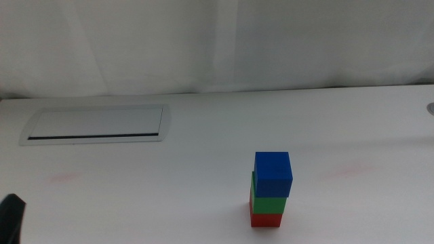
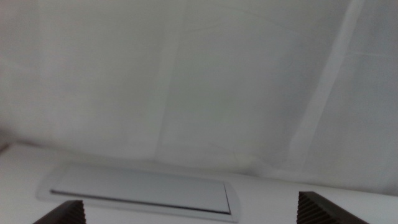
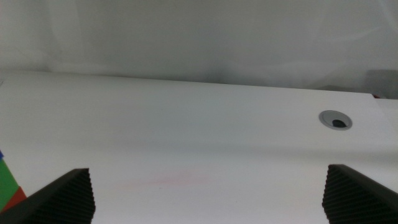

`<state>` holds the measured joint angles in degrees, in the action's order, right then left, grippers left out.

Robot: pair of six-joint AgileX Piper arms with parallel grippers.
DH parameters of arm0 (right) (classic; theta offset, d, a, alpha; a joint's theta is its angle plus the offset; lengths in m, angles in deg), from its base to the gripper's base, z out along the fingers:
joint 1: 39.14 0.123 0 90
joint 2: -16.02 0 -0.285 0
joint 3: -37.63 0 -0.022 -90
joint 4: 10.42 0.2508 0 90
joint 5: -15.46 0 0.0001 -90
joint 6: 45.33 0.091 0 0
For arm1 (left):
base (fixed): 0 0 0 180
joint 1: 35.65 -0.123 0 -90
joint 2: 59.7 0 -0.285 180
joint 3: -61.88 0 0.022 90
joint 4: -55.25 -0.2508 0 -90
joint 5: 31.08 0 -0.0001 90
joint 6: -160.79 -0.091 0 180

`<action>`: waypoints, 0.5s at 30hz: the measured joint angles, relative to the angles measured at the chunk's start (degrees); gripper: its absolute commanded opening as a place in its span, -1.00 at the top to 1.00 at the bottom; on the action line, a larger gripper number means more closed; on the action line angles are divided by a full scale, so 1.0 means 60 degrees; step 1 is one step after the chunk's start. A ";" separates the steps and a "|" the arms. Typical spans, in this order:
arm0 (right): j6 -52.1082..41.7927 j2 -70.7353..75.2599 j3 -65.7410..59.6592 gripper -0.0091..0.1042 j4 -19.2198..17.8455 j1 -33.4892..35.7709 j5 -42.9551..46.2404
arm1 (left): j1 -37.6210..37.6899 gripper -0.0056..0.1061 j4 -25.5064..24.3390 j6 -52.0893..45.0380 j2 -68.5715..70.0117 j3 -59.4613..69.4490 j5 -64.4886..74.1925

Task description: Stack red cubes first, then green, then blue cubes in a specific spot.

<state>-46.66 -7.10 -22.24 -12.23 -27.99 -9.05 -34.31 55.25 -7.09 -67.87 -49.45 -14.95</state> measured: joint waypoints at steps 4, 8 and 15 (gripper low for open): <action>0.0000 -0.0006 -0.0766 -0.98 0.0038 0.0000 0.0856 | 0.0000 -0.62 0.0000 0.0472 -0.0131 0.0761 -0.0474; 0.0000 -0.0023 -0.0927 -0.98 0.0473 0.0000 0.1649 | 0.0000 -0.62 0.0000 0.0510 -0.0170 0.1347 -0.0792; 0.0000 -0.0044 -0.0965 -0.98 0.1644 0.0000 0.2228 | 0.0000 -0.62 0.0000 0.0510 -0.0170 0.1405 -0.1080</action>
<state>-46.66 -7.37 -28.03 -2.37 -27.99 4.31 -34.31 55.25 -4.03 -68.89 -41.02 -21.43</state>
